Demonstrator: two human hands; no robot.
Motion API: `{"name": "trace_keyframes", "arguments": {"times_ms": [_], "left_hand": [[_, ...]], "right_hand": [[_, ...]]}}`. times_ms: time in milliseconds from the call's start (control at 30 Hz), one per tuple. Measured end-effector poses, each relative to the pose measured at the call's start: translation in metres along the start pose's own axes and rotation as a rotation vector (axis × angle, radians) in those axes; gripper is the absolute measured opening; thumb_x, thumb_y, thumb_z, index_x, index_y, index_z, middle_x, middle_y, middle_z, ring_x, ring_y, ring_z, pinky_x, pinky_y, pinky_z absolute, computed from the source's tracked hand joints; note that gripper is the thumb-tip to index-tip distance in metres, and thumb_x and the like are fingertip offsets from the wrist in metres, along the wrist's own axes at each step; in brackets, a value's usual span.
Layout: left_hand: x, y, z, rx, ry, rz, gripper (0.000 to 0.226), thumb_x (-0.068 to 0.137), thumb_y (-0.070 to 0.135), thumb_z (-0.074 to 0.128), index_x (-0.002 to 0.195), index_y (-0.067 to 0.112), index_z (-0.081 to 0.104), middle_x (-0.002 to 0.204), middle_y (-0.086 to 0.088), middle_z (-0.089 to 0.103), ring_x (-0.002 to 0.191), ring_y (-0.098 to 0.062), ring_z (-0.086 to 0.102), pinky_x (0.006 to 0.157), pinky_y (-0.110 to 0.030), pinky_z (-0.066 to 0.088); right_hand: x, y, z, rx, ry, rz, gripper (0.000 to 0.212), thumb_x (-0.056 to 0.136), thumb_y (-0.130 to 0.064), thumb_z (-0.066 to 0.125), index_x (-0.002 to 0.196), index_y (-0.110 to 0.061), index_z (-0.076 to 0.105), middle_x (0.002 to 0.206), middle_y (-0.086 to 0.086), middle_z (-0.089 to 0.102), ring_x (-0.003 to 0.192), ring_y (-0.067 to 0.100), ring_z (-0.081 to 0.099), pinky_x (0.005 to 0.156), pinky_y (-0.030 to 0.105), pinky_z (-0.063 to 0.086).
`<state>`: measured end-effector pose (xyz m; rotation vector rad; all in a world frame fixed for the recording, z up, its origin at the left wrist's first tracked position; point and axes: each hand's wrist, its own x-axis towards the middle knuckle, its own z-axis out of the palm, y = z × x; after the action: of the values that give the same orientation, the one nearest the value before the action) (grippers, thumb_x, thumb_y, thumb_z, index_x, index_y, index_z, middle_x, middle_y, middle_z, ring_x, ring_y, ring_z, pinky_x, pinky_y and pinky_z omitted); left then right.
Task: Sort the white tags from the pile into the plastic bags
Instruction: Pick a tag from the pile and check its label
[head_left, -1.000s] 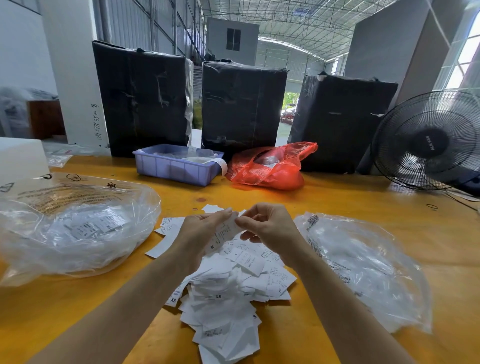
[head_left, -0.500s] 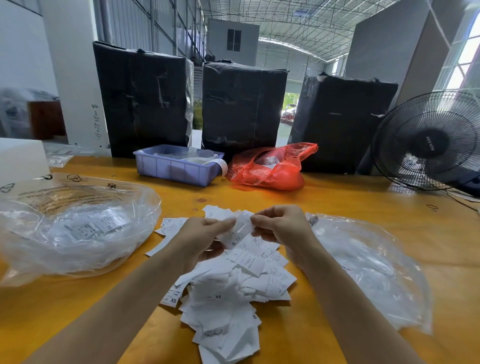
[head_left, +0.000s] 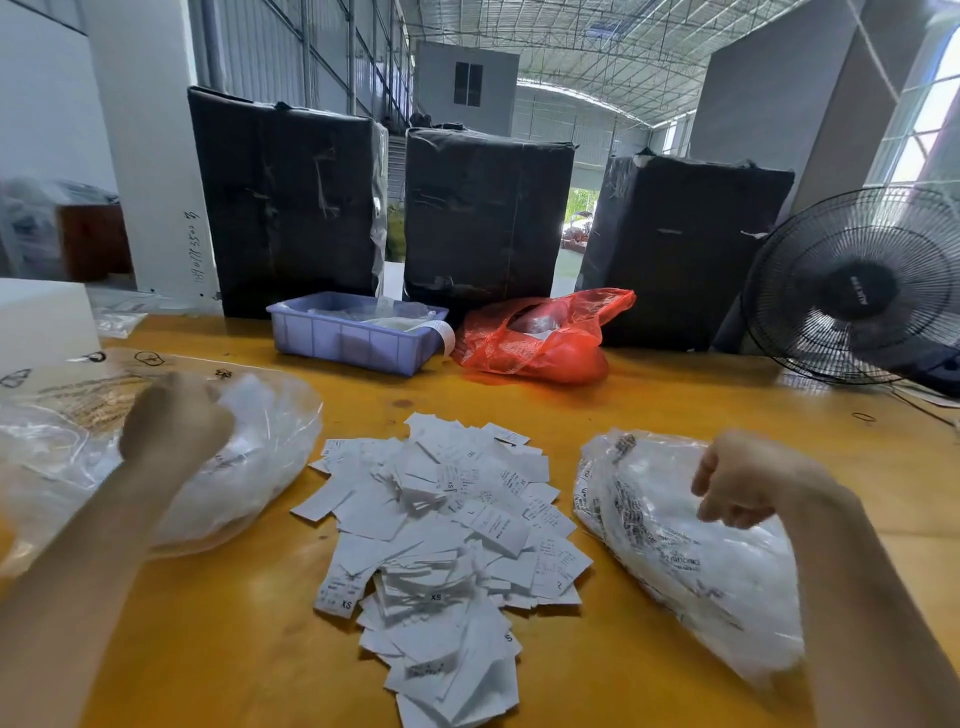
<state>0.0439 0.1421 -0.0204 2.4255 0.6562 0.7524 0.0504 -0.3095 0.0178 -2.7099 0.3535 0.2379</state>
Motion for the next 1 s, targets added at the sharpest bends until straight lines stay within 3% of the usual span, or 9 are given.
{"name": "trace_keyframes", "arguments": {"times_ms": [133, 233, 333, 400, 467, 633, 767, 867, 1000], "left_hand": [[0.012, -0.022, 0.001, 0.197, -0.016, -0.112, 0.023, 0.075, -0.008, 0.063, 0.060, -0.003, 0.046, 0.062, -0.018, 0.050, 0.068, -0.036, 0.054, 0.061, -0.039, 0.044], [0.014, -0.023, 0.005, 0.233, -0.077, -0.174, 0.014, 0.072, -0.009, 0.066, 0.074, -0.010, 0.051, 0.073, -0.026, 0.056, 0.073, -0.041, 0.057, 0.065, -0.047, 0.051], [0.023, -0.027, 0.013, 0.267, -0.105, -0.208, 0.045, 0.074, -0.003, 0.070, 0.109, -0.015, 0.046, 0.101, -0.033, 0.053, 0.088, -0.048, 0.055, 0.076, -0.057, 0.052], [0.017, -0.017, 0.009, 0.247, -0.091, -0.215, 0.066, 0.076, 0.003, 0.072, 0.127, -0.011, 0.033, 0.116, -0.033, 0.045, 0.097, -0.052, 0.050, 0.080, -0.058, 0.050], [0.007, -0.004, 0.004, 0.247, -0.052, -0.182, 0.070, 0.079, 0.012, 0.072, 0.131, -0.008, 0.031, 0.122, -0.032, 0.040, 0.101, -0.052, 0.047, 0.083, -0.057, 0.048], [-0.015, 0.030, -0.005, 0.307, -0.059, -0.044, 0.065, 0.082, 0.031, 0.070, 0.129, -0.003, 0.041, 0.125, -0.028, 0.039, 0.109, -0.046, 0.046, 0.082, -0.049, 0.044], [-0.030, 0.055, -0.006, 0.227, -0.053, 0.092, 0.058, 0.085, 0.031, 0.067, 0.131, 0.004, 0.044, 0.126, -0.024, 0.044, 0.110, -0.041, 0.048, 0.079, -0.046, 0.044], [-0.041, 0.070, -0.005, 0.133, -0.040, 0.201, 0.059, 0.084, 0.029, 0.068, 0.134, 0.009, 0.045, 0.129, -0.021, 0.046, 0.113, -0.039, 0.048, 0.083, -0.045, 0.044], [-0.056, 0.085, -0.001, 0.015, -0.024, 0.351, 0.057, 0.083, 0.026, 0.070, 0.132, 0.009, 0.048, 0.126, -0.019, 0.051, 0.109, -0.035, 0.053, 0.084, -0.044, 0.046]], "right_hand": [[0.004, 0.003, 0.017, -0.105, -0.094, -0.021, 0.069, 0.064, -0.019, 0.086, 0.125, -0.011, 0.057, 0.122, 0.010, 0.060, 0.100, 0.024, 0.058, 0.088, 0.035, 0.052], [0.010, 0.004, 0.025, -0.065, -0.040, -0.048, 0.044, 0.064, -0.020, 0.086, 0.103, -0.013, 0.069, 0.100, 0.003, 0.067, 0.077, 0.010, 0.058, 0.064, 0.021, 0.051], [0.016, 0.009, 0.025, -0.031, 0.072, -0.084, 0.009, 0.073, -0.013, 0.080, 0.075, -0.010, 0.072, 0.065, 0.001, 0.069, 0.049, 0.004, 0.057, 0.043, 0.014, 0.042], [0.017, 0.011, 0.025, -0.049, 0.093, -0.077, 0.010, 0.076, -0.012, 0.078, 0.081, -0.005, 0.074, 0.075, 0.008, 0.073, 0.056, 0.008, 0.061, 0.051, 0.020, 0.049], [0.017, 0.011, 0.027, -0.067, 0.037, -0.046, 0.029, 0.078, -0.014, 0.076, 0.102, 0.001, 0.069, 0.097, 0.012, 0.071, 0.075, 0.015, 0.064, 0.060, 0.025, 0.053], [0.019, 0.014, 0.028, -0.138, 0.033, -0.001, 0.028, 0.080, -0.009, 0.072, 0.106, 0.002, 0.066, 0.103, 0.014, 0.069, 0.065, 0.017, 0.052, 0.050, 0.019, 0.037], [0.020, 0.014, 0.025, -0.151, 0.140, -0.018, 0.006, 0.081, -0.003, 0.066, 0.078, 0.002, 0.068, 0.078, 0.013, 0.068, 0.065, 0.022, 0.058, 0.057, 0.029, 0.051], [0.018, 0.012, 0.018, -0.055, 0.214, -0.001, 0.025, 0.077, 0.008, 0.059, 0.054, -0.002, 0.058, 0.051, 0.011, 0.056, 0.049, 0.023, 0.055, 0.050, 0.030, 0.046], [0.013, 0.005, 0.007, -0.014, 0.284, -0.018, 0.011, 0.077, 0.002, 0.062, 0.070, 0.007, 0.069, 0.061, 0.012, 0.064, 0.057, 0.024, 0.059, 0.062, 0.033, 0.053]]}}
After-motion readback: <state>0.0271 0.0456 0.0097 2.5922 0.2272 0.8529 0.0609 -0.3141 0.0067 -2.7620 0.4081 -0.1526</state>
